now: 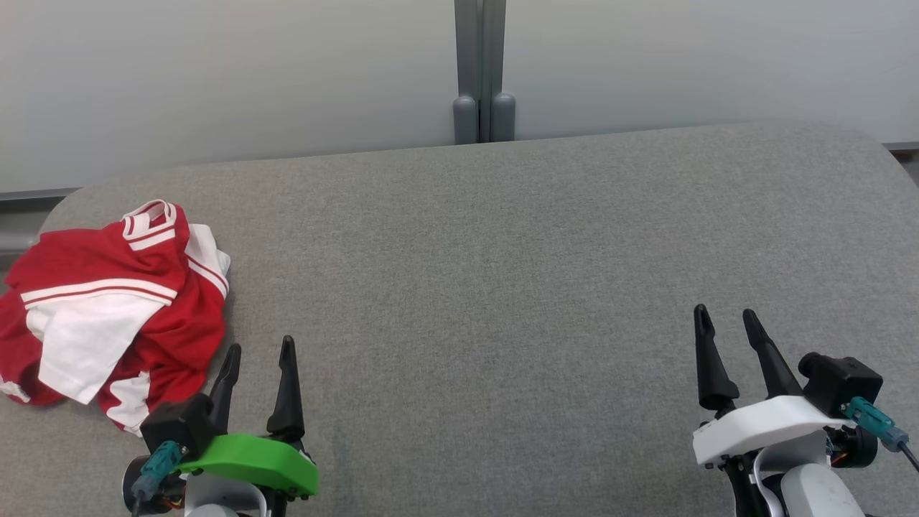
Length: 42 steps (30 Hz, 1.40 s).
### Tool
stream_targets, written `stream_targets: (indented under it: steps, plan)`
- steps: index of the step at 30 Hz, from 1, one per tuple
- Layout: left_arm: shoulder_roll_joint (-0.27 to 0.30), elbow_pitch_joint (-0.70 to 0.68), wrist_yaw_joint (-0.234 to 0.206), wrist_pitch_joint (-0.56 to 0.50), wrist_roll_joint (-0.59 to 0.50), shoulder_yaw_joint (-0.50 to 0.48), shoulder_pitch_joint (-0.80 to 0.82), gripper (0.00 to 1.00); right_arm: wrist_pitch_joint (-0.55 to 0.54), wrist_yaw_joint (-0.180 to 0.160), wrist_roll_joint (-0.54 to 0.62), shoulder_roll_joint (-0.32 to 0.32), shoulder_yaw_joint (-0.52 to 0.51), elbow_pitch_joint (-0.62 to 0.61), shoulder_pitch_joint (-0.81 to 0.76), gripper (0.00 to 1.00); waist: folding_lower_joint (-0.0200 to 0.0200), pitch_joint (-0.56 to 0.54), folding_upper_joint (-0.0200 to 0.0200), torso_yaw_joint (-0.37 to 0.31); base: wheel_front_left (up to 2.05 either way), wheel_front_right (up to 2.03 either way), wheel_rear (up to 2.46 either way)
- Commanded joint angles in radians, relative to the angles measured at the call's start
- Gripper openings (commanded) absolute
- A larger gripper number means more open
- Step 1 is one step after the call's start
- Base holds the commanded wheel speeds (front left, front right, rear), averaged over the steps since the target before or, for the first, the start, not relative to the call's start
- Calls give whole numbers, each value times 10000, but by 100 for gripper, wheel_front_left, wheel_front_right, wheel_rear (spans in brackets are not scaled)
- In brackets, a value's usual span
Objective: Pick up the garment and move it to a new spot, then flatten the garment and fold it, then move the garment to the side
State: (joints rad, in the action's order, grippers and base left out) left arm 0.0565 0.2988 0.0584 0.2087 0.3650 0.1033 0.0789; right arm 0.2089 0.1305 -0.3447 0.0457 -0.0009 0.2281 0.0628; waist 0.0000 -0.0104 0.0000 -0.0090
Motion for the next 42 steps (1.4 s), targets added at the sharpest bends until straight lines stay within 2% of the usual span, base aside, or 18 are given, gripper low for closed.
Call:
stream_targets:
  steps: [1, 27, 42]
  plan:
    - [15, 16, 47, 88, -166, -12, 207, 100, 99, 3, 239, 57, 25, 5, -34, 100, 0, -14, 0, -7, 0, 0, 0]
    - [-47, 287, 54, 588, -1232, 37, -58, 100, 582, 4, 1633, 65, 184, 114, -119, 100, 0, -168, 0, -128, 0, 0, 0]
    - [-53, 377, 12, 575, -1135, 8, 29, 100, 573, 2, 1565, 65, 143, 97, -138, 100, 0, -205, 0, -32, 0, 0, 0]
